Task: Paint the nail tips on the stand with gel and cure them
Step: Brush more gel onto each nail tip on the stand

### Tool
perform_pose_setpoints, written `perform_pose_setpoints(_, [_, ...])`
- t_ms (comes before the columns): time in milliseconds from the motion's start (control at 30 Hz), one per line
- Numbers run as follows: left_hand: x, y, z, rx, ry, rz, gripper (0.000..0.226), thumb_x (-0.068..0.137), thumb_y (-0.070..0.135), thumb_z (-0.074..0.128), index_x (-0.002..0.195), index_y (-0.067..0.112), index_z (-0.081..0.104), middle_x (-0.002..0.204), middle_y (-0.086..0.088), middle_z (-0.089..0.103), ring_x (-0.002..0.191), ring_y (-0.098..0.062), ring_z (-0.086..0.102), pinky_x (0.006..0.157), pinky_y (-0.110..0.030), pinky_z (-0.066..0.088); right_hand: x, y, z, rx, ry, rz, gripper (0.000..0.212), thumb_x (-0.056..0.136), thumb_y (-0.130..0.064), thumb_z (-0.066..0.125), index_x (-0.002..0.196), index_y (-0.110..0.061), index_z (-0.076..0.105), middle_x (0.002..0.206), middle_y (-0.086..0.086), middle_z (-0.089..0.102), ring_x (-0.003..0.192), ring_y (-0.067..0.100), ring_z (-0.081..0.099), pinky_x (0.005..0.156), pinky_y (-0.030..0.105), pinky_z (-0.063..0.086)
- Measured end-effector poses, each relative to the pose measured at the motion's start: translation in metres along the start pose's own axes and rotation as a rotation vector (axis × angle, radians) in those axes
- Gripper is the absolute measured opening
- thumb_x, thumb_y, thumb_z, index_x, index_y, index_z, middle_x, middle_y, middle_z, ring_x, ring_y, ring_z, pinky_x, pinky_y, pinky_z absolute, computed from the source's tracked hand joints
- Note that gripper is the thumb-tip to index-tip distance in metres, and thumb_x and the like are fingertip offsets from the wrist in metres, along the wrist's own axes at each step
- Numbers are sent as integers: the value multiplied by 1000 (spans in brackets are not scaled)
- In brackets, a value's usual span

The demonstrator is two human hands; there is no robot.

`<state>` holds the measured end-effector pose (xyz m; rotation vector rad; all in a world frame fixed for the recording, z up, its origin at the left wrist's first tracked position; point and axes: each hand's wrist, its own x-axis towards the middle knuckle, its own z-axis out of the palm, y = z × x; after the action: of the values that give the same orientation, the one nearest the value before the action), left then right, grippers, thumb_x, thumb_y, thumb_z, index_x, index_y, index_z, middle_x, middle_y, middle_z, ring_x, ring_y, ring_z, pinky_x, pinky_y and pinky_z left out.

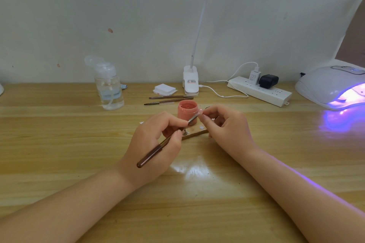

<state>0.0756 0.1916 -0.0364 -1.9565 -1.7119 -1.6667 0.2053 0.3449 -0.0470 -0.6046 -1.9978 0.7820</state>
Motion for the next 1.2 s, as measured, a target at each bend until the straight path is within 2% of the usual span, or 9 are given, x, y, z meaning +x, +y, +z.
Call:
perform_pose_setpoints(167, [2, 2, 2, 40, -20, -34, 25, 89, 12, 58, 107, 27, 66, 90, 19, 66, 87, -7, 62, 78, -13, 44, 0, -1, -1, -4, -5, -9, 8, 85, -13, 71, 83, -21, 71, 72, -5, 69, 54, 32, 58, 56, 43, 50])
perform_pose_setpoints(333, [0, 1, 0, -10, -26, -21, 19, 86, 26, 49, 96, 23, 65, 83, 12, 65, 79, -12, 61, 74, -17, 44, -1, -2, 0, -8, 1, -12, 12, 85, -14, 71, 80, -25, 69, 67, -16, 67, 54, 34, 57, 55, 43, 50])
perform_pose_setpoints(500, [1, 2, 3, 2, -36, -97, 19, 91, 25, 55, 103, 37, 61, 94, 27, 64, 84, -3, 61, 72, -9, 43, -1, -1, 0, -3, -3, -10, 8, 86, -14, 71, 82, -22, 70, 70, -15, 68, 53, 33, 57, 55, 44, 50])
perform_pose_setpoints(667, [-2, 4, 2, -28, -32, -60, 18, 85, 32, 47, 94, 32, 62, 84, 16, 64, 76, -12, 59, 68, -21, 46, -1, -2, 0, 4, 14, -12, 18, 85, -15, 71, 77, -30, 66, 70, -14, 68, 53, 34, 57, 55, 45, 50])
perform_pose_setpoints(733, [-1, 5, 2, -24, 4, -63, 18, 88, 31, 48, 98, 33, 62, 88, 22, 66, 78, -11, 61, 69, -18, 47, -1, -2, 1, 2, 12, -18, 16, 86, -18, 71, 76, -30, 66, 69, -19, 68, 53, 34, 56, 53, 44, 49])
perform_pose_setpoints(833, [0, 5, 3, 3, -14, -65, 21, 92, 22, 55, 108, 36, 62, 93, 31, 64, 83, -1, 60, 70, -9, 43, -1, 0, 0, 0, 4, -8, 9, 86, -18, 72, 80, -24, 70, 71, -13, 69, 53, 31, 57, 54, 44, 50])
perform_pose_setpoints(933, [0, 1, 3, 40, -53, -52, 20, 91, 22, 55, 106, 25, 67, 89, 21, 66, 85, -4, 60, 73, -9, 39, -1, 0, 0, -11, 3, -16, 18, 85, -12, 71, 79, -29, 67, 73, -18, 69, 52, 32, 57, 53, 42, 50])
perform_pose_setpoints(1033, [-2, 2, 2, 4, -46, -25, 24, 87, 28, 48, 97, 19, 67, 84, 13, 65, 80, -8, 59, 73, -13, 40, 0, 0, 0, -4, 7, -9, 16, 85, -13, 71, 79, -28, 68, 75, -9, 70, 54, 32, 58, 55, 44, 50])
perform_pose_setpoints(1200, [0, 6, 3, 31, -14, -50, 21, 90, 24, 55, 104, 38, 61, 91, 29, 65, 83, 2, 59, 75, -5, 39, -1, 0, 0, -8, -1, -18, 15, 85, -13, 71, 79, -27, 68, 74, -20, 69, 53, 33, 56, 53, 42, 49])
